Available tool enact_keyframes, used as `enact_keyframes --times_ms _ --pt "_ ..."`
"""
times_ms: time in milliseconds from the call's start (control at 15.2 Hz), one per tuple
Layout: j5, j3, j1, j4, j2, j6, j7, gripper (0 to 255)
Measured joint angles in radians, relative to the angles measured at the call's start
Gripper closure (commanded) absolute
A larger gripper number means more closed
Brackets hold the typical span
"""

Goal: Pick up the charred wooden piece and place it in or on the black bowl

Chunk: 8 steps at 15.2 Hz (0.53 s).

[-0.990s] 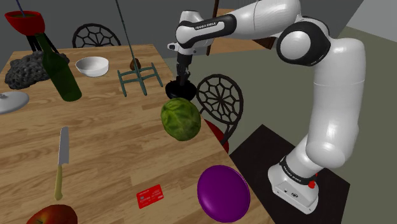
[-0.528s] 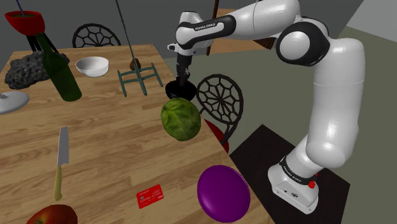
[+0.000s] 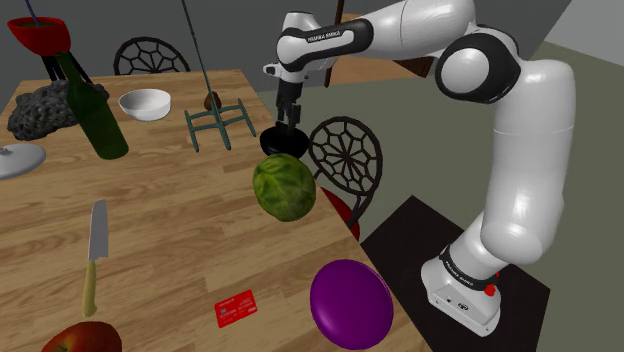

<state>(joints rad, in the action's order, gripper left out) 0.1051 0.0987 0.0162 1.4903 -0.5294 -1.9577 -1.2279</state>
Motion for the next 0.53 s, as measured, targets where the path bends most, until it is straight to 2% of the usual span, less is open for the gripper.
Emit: enact_keyframes --times_ms 198,528 --pt "-0.001 -0.002 0.007 -0.049 0.017 0.066 -0.001 0" --pt "-0.001 -0.002 0.006 -0.062 0.018 0.081 0.001 0"
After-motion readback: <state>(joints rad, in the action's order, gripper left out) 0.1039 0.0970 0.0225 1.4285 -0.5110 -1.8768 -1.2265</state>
